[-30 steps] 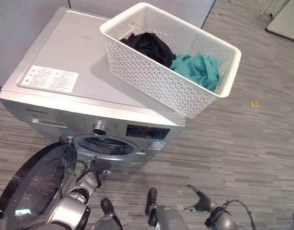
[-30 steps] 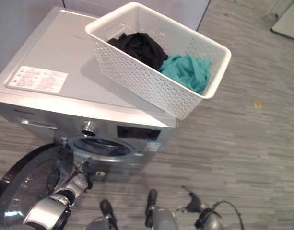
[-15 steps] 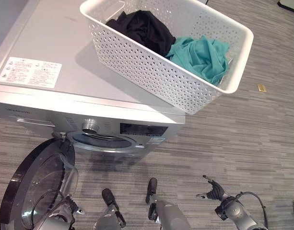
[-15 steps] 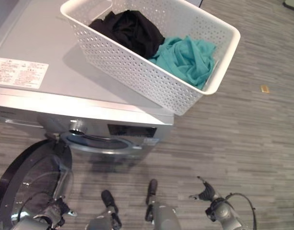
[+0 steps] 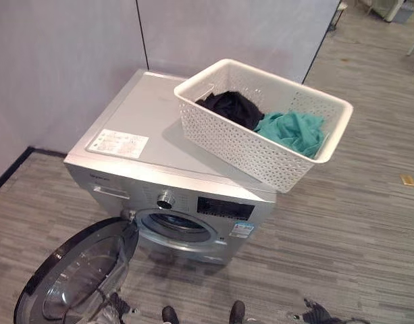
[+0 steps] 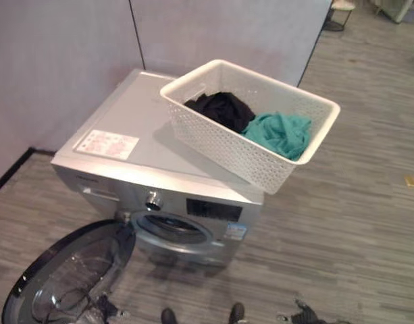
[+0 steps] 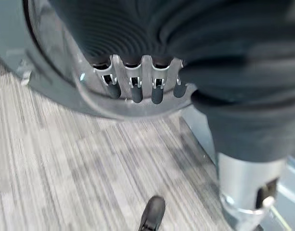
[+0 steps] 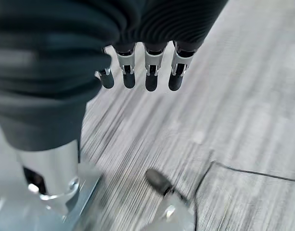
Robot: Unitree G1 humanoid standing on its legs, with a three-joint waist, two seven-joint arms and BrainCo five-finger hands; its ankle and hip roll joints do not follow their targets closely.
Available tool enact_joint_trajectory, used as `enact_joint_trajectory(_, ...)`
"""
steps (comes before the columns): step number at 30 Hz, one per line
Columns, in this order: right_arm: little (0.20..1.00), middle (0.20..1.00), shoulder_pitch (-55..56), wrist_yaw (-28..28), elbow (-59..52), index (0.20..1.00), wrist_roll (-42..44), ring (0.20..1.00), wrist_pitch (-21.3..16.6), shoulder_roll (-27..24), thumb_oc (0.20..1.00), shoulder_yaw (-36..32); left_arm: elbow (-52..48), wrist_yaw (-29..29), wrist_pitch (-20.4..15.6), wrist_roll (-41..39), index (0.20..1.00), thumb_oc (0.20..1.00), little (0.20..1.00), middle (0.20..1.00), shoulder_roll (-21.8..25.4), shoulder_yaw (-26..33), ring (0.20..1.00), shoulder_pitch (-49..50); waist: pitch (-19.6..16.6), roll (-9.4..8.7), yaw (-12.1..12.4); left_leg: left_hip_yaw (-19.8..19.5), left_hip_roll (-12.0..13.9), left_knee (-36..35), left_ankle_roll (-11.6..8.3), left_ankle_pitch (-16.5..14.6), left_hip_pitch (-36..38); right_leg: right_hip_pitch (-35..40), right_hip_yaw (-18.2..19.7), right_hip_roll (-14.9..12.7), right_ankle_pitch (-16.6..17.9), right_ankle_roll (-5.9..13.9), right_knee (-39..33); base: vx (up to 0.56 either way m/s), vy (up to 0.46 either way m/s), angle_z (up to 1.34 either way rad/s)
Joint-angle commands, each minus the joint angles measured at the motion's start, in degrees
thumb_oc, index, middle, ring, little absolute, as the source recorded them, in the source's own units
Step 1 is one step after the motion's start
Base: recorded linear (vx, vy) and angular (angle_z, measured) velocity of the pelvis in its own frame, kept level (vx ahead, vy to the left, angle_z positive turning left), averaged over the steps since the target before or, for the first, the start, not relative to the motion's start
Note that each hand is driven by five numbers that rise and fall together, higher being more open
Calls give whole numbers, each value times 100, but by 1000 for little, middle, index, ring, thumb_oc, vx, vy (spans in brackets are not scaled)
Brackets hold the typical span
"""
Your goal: Grab the laundry basket,head to the washer,open it,put in the laundry and shut it.
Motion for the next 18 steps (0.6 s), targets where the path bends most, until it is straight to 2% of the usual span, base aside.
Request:
enact_joint_trajectory(1,1000,1000,-253,-265,28,1000,936,1000,-94,-67,1000,-640,261,-154,-115,45,1000,1000,1000,1000,11,272,1000,-171,253,-271,39,-11,-71,41,-163,137,-21,172,30,-471,28,583,182,67,-37,1)
enact_joint_trajectory(7,1000,1000,-147,-469,-167,1000,1582,1000,-214,-381,1000,-1469,328,-220,-129,107,1000,1000,1000,1000,-183,281,1000,96,102,-246,69,-104,-84,41,-162,96,50,301,-43,-476,-3,589,151,19,-20,6)
enact_joint_trajectory(8,1000,1000,-168,-611,-294,1000,1942,1000,-270,-501,1000,-1777,356,-272,-130,90,1000,1000,1000,1000,-197,314,1000,154,50,-266,83,-145,-88,41,-172,94,46,336,-70,-474,-21,580,155,8,-47,32)
enact_joint_trajectory(10,1000,1000,60,-807,-1210,1000,1909,1000,-292,-714,1000,-2139,400,-323,-92,90,1000,1000,1000,1000,-151,434,1000,225,-29,-292,109,-264,-75,41,-185,108,41,406,-148,-459,-66,556,189,3,-60,35)
enact_joint_trajectory(13,1000,1000,464,-1118,-3920,1000,1407,1000,-423,-877,1000,-2655,492,-405,-13,218,1000,1000,1000,1000,-18,764,1000,251,-154,-310,77,-313,-80,41,-206,107,69,498,-195,-451,-59,553,136,-18,-24,25)
enact_joint_trajectory(14,1000,1000,510,-1123,-4526,1000,1221,1000,-440,-946,1000,-2757,493,-446,-2,241,1000,1000,1000,1000,5,843,1000,249,-181,-319,86,-315,-75,41,-205,107,88,518,-222,-457,-74,545,146,-14,-10,24)
enact_joint_trajectory(15,1000,1000,556,-1121,-4798,1000,1046,1000,-413,-1014,1000,-2811,499,-464,0,266,1000,1000,1000,1000,23,872,1000,257,-191,-320,87,-318,-72,41,-207,106,97,528,-224,-451,-90,536,155,-13,-15,18)
enact_joint_trajectory(17,1000,1000,341,-1146,-5516,1000,725,1000,-400,-1516,1000,-2989,473,-558,-19,296,1000,1000,1000,1000,56,881,1000,265,-186,-334,126,-255,-50,41,-164,226,72,509,-348,-444,-74,459,235,-78,-11,5)
enact_joint_trajectory(18,1000,1000,342,-1145,-5519,1000,724,1000,-398,-1517,1000,-2991,473,-558,-19,296,1000,1000,1000,1000,55,880,1000,264,-185,-333,126,-257,-50,41,-165,226,73,510,-349,-444,-75,458,236,6,-13,9)
